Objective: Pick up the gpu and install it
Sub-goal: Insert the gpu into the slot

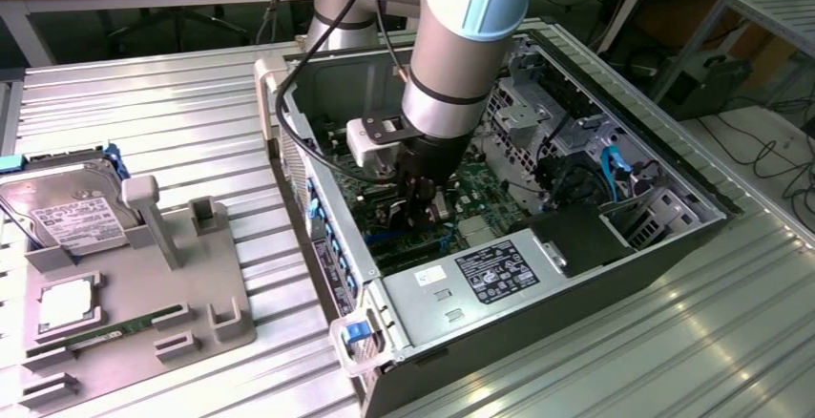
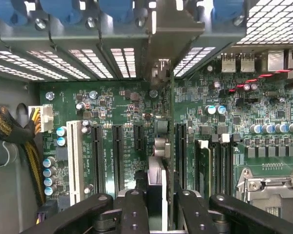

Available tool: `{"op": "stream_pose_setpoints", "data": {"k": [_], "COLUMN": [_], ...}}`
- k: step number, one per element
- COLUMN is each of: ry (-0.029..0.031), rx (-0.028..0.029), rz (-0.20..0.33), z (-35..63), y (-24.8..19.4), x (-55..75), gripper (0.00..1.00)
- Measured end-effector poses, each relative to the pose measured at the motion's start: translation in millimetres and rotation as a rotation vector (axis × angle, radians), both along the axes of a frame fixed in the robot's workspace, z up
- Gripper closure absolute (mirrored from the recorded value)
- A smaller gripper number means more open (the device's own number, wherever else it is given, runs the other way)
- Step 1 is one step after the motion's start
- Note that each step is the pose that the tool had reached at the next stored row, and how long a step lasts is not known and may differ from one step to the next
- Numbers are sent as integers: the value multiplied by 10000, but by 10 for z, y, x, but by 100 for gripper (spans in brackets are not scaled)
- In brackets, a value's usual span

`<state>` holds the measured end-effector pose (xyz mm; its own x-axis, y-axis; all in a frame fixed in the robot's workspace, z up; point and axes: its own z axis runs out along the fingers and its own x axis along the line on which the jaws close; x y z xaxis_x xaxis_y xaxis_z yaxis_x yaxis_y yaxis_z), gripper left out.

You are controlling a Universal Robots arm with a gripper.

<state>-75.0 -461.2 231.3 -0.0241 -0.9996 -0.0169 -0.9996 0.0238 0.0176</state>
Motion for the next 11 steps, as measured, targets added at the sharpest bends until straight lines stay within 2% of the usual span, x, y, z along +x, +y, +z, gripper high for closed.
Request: {"op": "stream_pose_setpoints", "data": {"k": [7, 9, 11], "ry": [-1, -10, -1], "rx": [2, 18, 3], "rz": [2, 2, 2], "z": [0, 28, 52], "y": [0, 2, 0], "x": [1, 2, 1], "gripper": [72, 72, 72]}}
